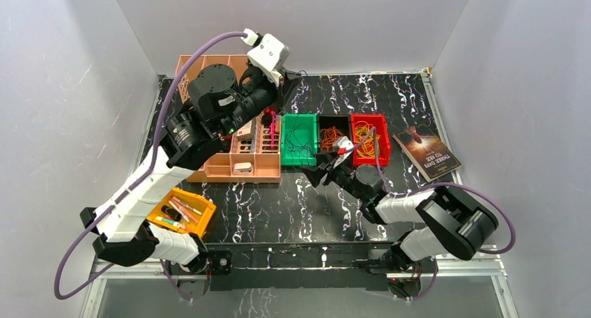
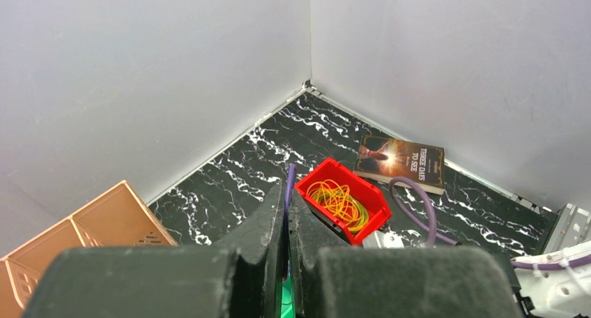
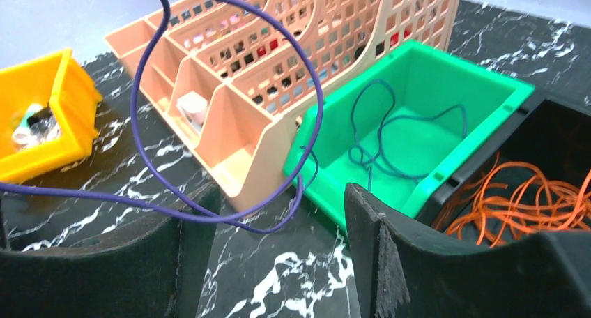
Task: Untangle the cables
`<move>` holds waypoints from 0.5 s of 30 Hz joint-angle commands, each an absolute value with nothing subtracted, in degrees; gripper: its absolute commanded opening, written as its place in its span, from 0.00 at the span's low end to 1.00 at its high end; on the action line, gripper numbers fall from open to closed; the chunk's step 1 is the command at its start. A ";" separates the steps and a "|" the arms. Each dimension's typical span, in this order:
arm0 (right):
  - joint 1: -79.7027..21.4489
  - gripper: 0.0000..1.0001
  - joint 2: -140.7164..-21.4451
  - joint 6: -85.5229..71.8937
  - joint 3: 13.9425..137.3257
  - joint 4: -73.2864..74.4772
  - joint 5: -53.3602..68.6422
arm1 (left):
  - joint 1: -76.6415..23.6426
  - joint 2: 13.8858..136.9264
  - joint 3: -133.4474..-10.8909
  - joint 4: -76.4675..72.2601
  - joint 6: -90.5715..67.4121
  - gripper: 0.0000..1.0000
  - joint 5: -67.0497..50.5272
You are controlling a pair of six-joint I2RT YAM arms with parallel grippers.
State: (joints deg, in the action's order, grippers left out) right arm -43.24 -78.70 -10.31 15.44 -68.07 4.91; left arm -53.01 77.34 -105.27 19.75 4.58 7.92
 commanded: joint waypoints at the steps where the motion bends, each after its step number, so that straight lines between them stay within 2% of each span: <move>1: -43.27 0.73 -81.64 -8.51 19.16 -79.96 0.96 | -53.27 77.23 -109.01 19.32 5.32 0.00 6.47; 6: -43.25 0.70 -84.84 -8.50 22.84 -81.88 1.04 | -53.28 77.64 -110.86 19.67 5.49 0.00 5.93; 8: -43.30 0.64 -86.18 -8.64 23.42 -83.05 1.40 | -53.26 77.99 -112.00 19.85 5.59 0.00 5.72; 11: -43.23 0.47 -87.28 -9.31 24.13 -83.91 2.61 | -53.27 78.13 -113.78 20.19 5.70 0.00 5.32; 15: -43.22 0.18 -86.78 -10.64 23.95 -82.73 4.61 | -53.26 79.08 -115.86 20.39 6.51 0.00 5.93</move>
State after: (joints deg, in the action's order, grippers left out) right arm -43.24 -87.26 -10.11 22.22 -78.06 2.76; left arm -53.01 78.56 -112.27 20.43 5.26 6.35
